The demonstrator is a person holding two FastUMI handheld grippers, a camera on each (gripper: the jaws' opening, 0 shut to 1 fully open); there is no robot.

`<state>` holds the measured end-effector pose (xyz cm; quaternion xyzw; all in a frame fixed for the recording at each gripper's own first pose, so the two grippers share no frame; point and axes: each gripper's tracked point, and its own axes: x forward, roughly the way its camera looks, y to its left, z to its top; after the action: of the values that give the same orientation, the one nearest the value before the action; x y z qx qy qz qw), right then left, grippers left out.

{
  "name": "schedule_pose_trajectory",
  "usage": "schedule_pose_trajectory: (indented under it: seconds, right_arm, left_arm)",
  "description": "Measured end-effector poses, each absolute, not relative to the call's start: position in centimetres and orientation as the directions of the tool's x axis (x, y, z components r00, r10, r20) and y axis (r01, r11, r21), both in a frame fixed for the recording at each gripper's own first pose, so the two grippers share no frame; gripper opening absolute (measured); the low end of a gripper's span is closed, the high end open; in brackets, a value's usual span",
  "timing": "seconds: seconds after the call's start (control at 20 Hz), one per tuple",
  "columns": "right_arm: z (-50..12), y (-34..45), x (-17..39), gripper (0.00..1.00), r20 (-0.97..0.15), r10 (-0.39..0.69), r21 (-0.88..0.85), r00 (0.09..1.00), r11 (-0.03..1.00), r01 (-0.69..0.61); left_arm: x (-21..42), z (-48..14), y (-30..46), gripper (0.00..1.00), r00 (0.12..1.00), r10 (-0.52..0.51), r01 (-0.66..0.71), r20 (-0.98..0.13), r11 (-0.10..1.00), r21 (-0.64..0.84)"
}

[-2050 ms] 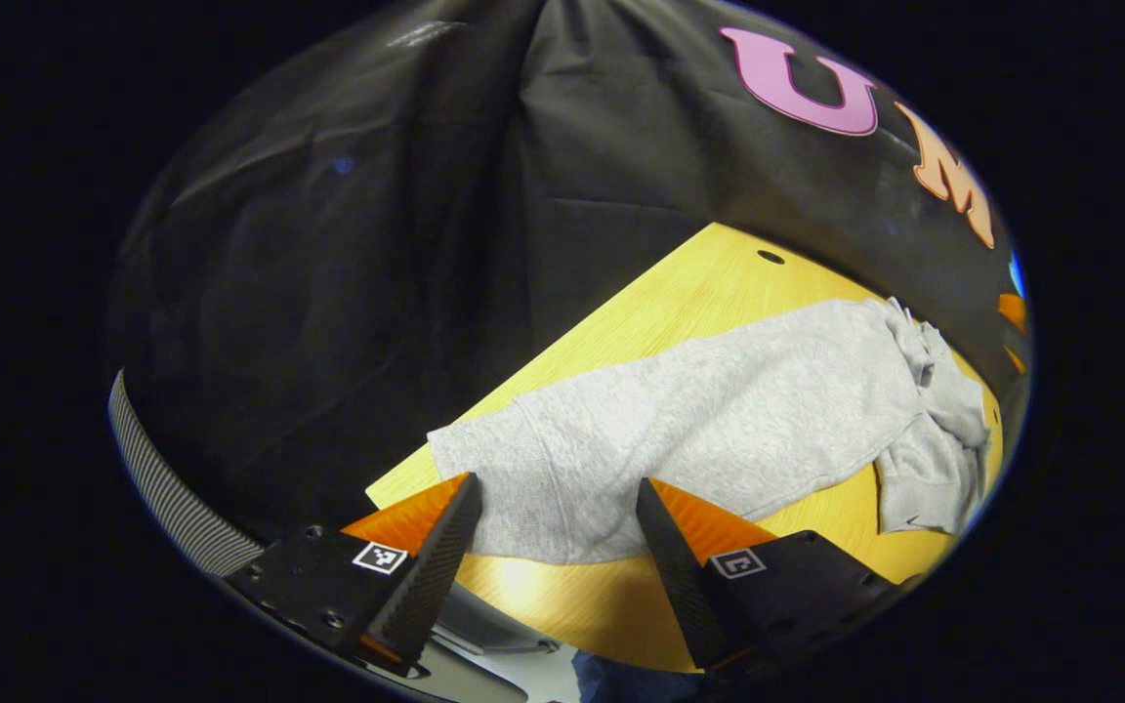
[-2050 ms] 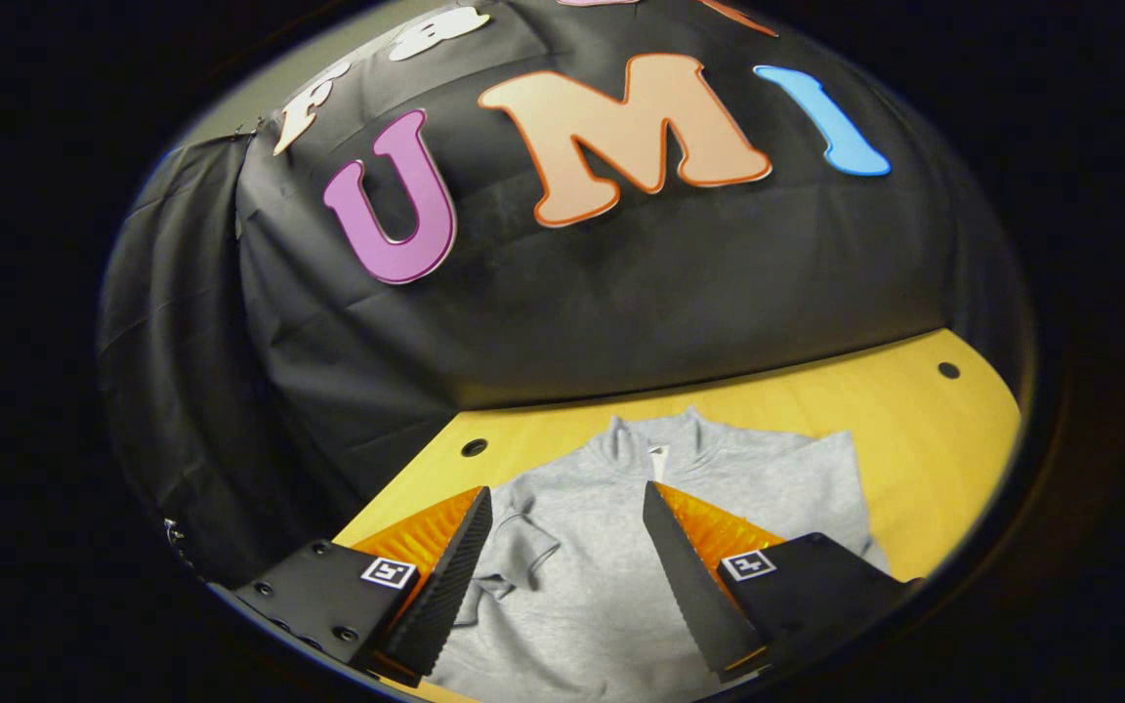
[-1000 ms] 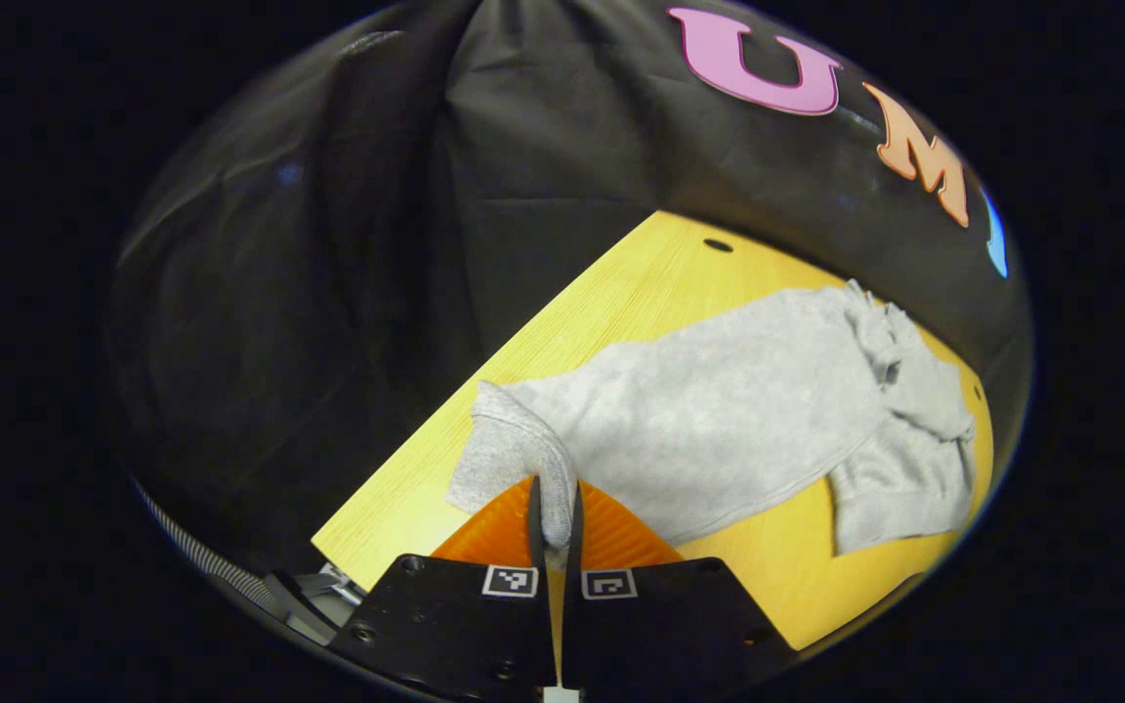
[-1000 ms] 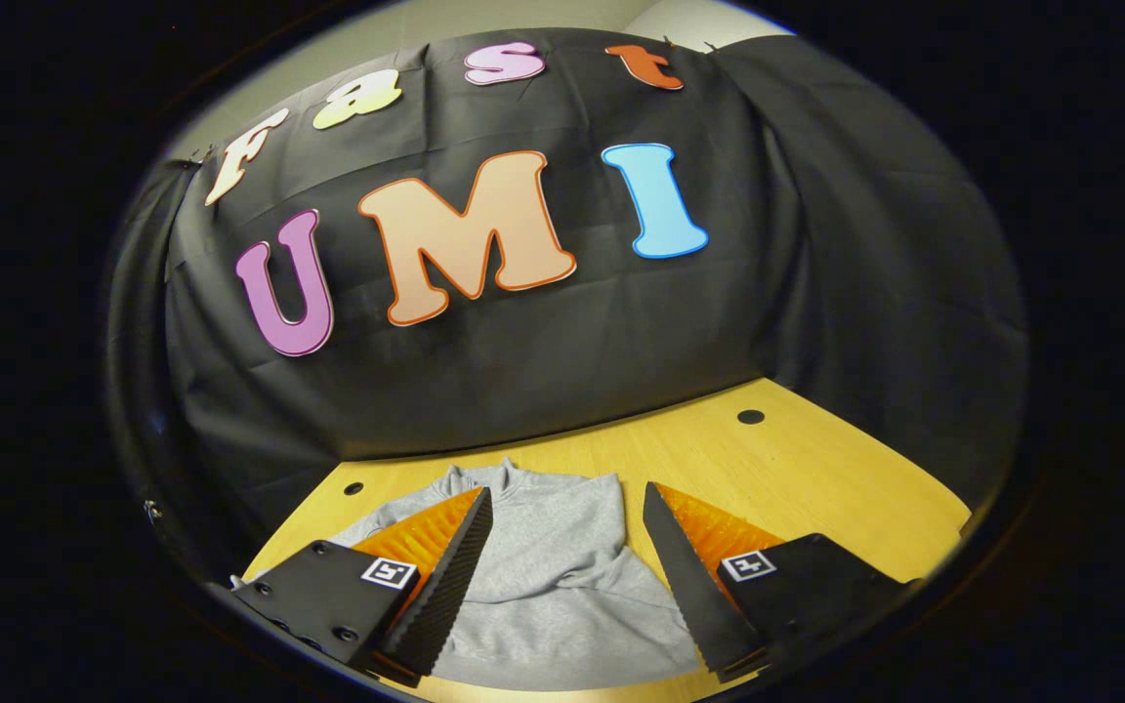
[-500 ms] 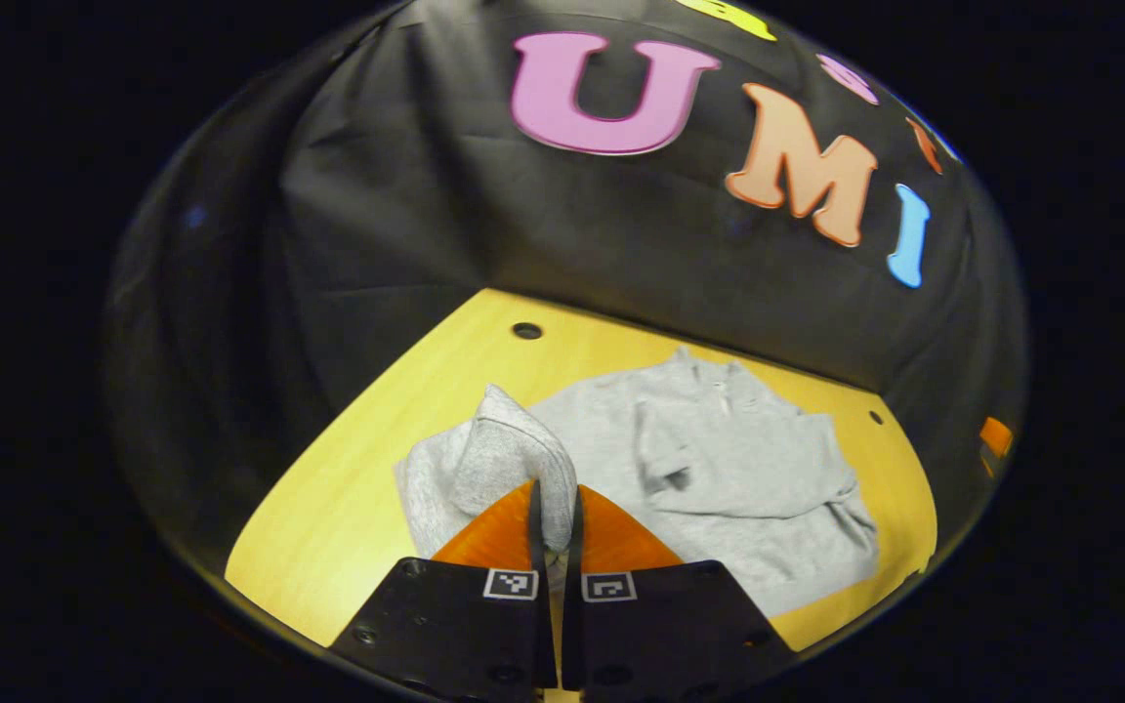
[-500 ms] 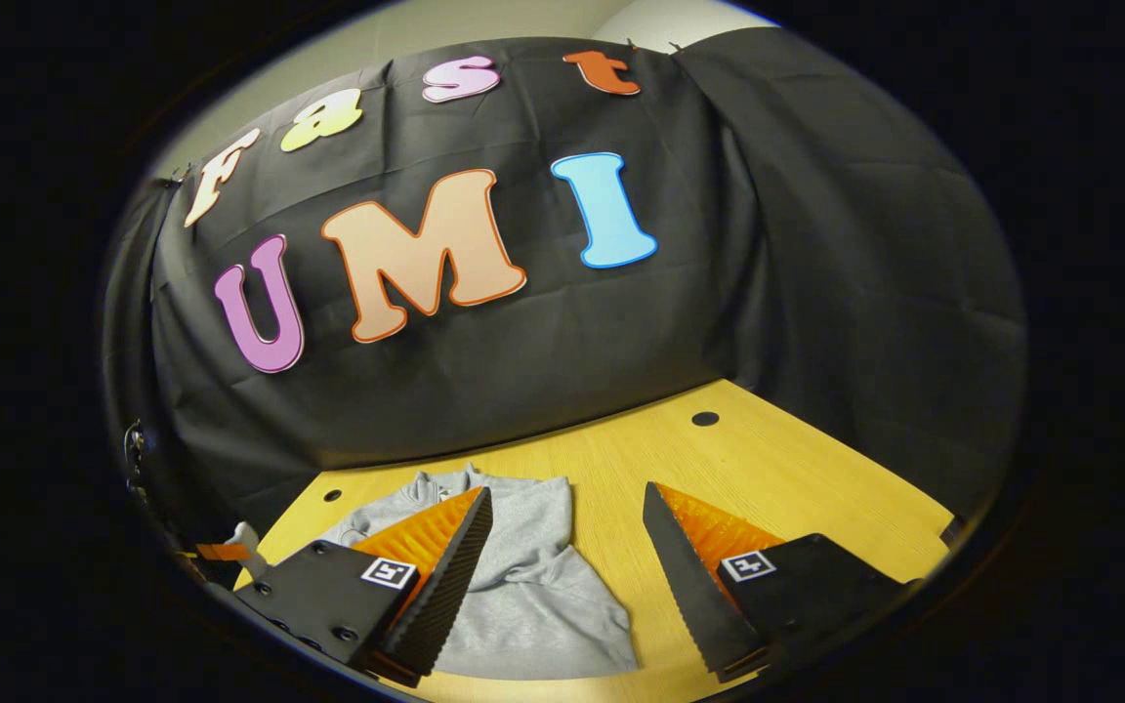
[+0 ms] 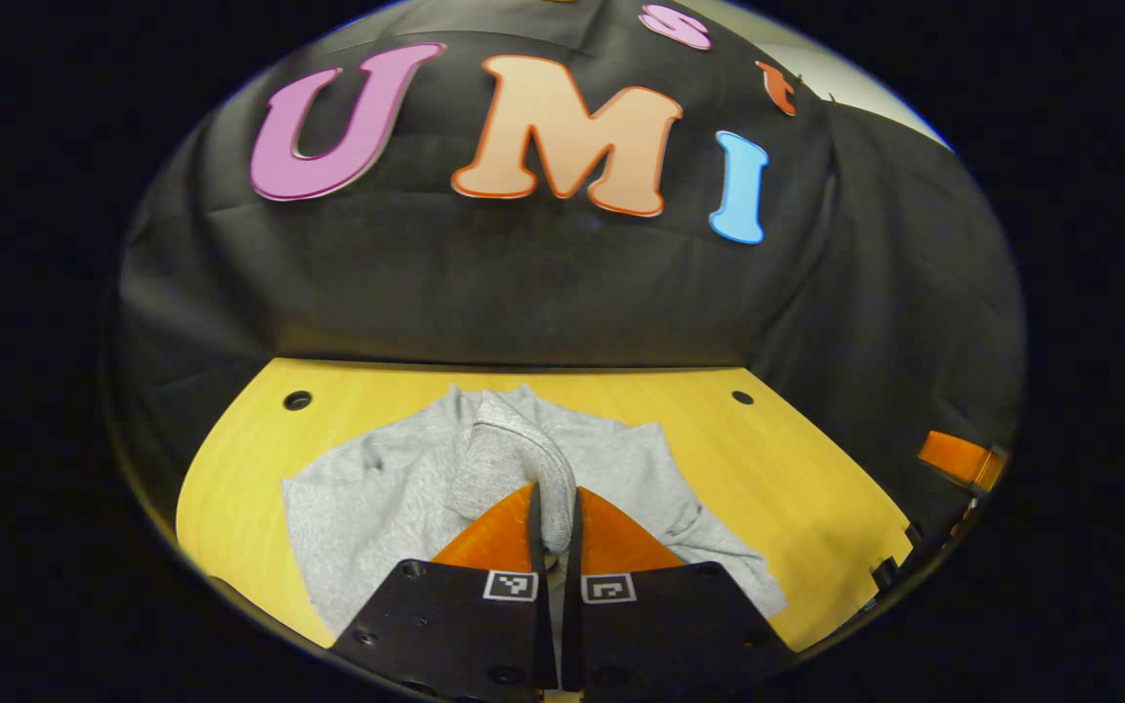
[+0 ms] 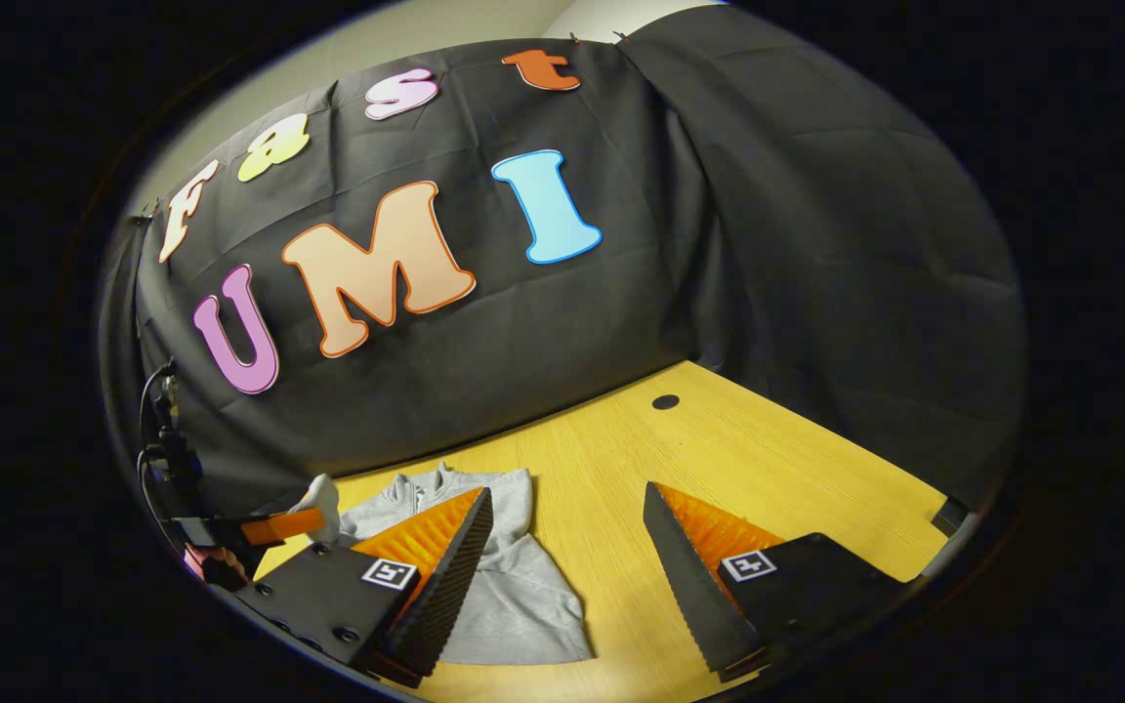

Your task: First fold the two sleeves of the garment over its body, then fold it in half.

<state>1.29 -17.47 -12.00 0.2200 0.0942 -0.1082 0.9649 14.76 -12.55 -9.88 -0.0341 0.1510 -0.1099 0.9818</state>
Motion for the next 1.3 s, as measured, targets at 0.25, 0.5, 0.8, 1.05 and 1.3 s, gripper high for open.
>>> schedule_pose_trajectory:
  seconds: [0.25, 0.5, 0.8, 1.05, 1.3]
  right_arm:
    - [-14.0, -18.7, 0.6, 0.97, -0.264, -0.143, 0.407, 0.954, 0.880, 0.245]
    - [-14.4, -19.7, 0.9, 0.92, -0.271, -0.127, 0.402, 0.954, 0.886, 0.232]
    - [-14.6, -20.9, 1.4, 0.92, -0.269, -0.113, 0.395, 0.956, 0.893, 0.217]
    - [-15.6, -20.7, 1.5, 0.93, -0.288, -0.088, 0.375, 0.954, 0.906, 0.196]
    - [-15.9, -19.3, 1.6, 0.97, -0.289, -0.057, 0.347, 0.956, 0.924, 0.160]
  left_arm:
    - [17.3, -9.0, -21.0, 0.02, 0.906, -0.328, 0.298, -0.266, 0.943, -0.147]
    - [19.5, -10.9, -27.2, 0.02, 0.871, -0.391, 0.379, -0.298, 0.920, -0.101]
    - [22.3, -16.0, -28.4, 0.07, 0.860, -0.343, 0.327, -0.377, 0.939, -0.108]
    - [22.6, -16.7, -30.6, 0.31, 0.837, -0.409, 0.367, -0.364, 0.912, -0.181]
    - [20.9, -13.3, -29.4, 0.97, 0.872, -0.393, 0.361, -0.292, 0.919, -0.157]
